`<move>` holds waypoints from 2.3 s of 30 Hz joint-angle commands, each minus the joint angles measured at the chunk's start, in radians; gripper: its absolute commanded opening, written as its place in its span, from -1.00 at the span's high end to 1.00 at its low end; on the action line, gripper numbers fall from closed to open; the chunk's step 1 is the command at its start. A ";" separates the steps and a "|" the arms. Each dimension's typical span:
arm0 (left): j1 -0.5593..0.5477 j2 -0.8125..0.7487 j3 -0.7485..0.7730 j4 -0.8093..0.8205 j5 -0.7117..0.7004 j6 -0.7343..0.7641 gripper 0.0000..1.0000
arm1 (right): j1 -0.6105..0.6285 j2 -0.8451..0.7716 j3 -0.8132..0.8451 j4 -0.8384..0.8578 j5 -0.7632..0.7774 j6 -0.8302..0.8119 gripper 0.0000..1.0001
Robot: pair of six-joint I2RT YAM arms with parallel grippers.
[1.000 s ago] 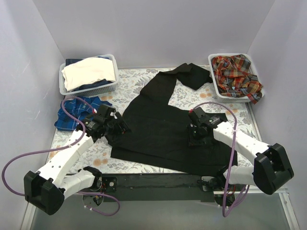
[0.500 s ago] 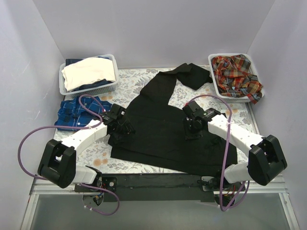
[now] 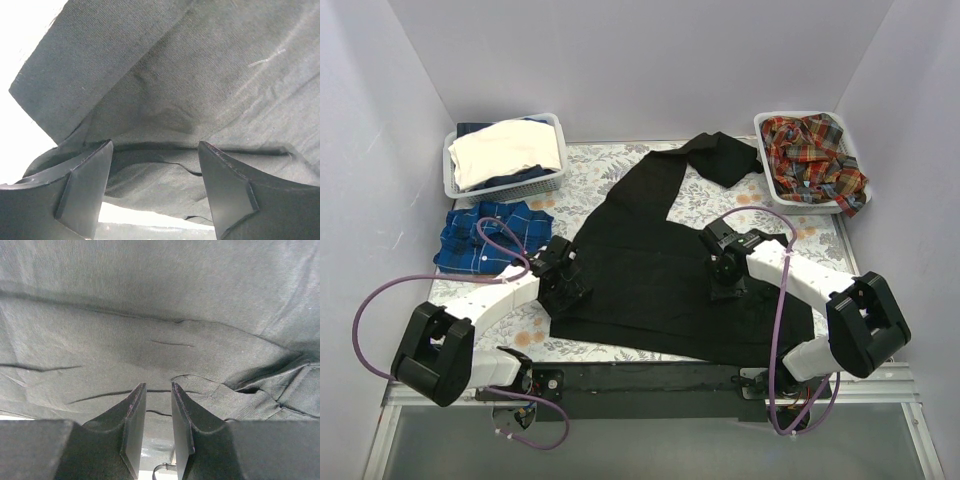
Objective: Fold and stack the long sleeve shirts
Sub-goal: Fold the shirt
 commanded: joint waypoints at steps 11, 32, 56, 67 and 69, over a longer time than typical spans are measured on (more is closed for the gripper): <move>-0.017 -0.279 -0.020 -0.353 -0.064 -0.310 -0.39 | -0.038 -0.028 0.141 -0.102 0.169 -0.003 0.29; 0.109 0.723 1.020 0.067 -0.133 0.439 -0.61 | -0.555 0.232 0.480 0.025 0.028 -0.205 -0.11; 0.137 1.087 1.206 0.097 -0.090 0.603 -0.57 | -0.576 0.550 0.562 0.080 0.126 -0.171 -0.10; 0.071 1.041 1.072 0.135 -0.121 0.686 -0.27 | -0.559 0.631 0.516 0.068 0.141 -0.147 -0.08; 0.066 1.038 1.065 0.134 -0.116 0.684 -0.10 | -0.558 0.645 0.514 0.064 0.149 -0.145 -0.07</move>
